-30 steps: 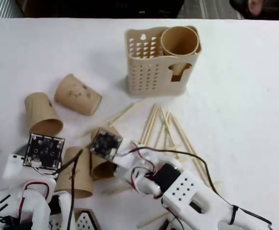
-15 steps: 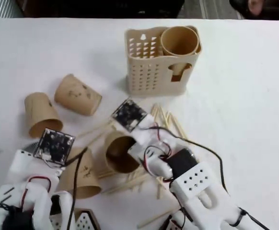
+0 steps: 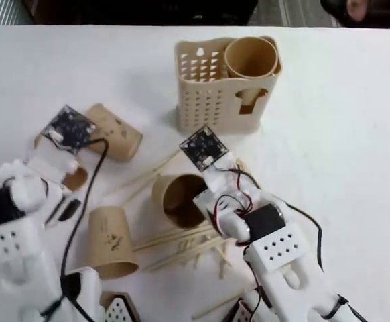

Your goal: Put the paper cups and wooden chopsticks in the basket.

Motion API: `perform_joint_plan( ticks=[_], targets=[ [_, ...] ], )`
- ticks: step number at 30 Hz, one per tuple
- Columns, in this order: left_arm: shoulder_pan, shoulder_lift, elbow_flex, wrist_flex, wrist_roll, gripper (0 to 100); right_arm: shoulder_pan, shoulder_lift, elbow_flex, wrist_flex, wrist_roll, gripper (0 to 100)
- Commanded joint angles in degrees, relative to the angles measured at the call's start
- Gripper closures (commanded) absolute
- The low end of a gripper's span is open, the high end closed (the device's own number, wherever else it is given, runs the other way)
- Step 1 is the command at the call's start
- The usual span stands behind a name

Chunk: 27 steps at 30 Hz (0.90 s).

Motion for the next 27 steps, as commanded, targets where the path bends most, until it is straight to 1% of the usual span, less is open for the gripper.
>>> perform_joint_plan(
  ticks=[1, 5, 8, 12, 16, 21, 24, 27],
  targets=[
    [-3.6, 5.0, -2.3, -5.9, -1.1, 67, 1.5, -2.3, -0.4, -0.7, -0.3, 97.8],
    [-5.0, 10.9, 2.3, -15.4, -1.1, 67, 1.9, -6.5, 1.6, -0.7, -0.3, 97.9],
    [-5.0, 16.0, 6.2, -23.0, -1.0, 67, 1.6, -12.1, 4.0, -0.6, -0.3, 97.9],
    [-5.7, 21.8, 8.5, -32.4, -0.4, 67, 1.6, -19.6, 7.5, -0.5, -0.3, 97.9],
    [-5.8, 25.6, 9.0, -39.2, -0.3, 76, 1.6, -24.0, 9.3, -0.5, -0.3, 97.9],
    [-5.4, 29.1, 9.1, -44.2, 5.3, 84, 1.6, -24.9, 9.2, 0.3, -0.3, 97.9],
    [-4.4, 30.0, 9.1, -44.7, 6.9, 88, 1.6, -25.0, 9.0, 0.4, -0.3, 97.9],
    [-2.9, 29.9, 9.1, -44.7, 7.4, 94, 1.8, -25.0, 7.1, 1.6, -0.2, 97.9]
  ],
)
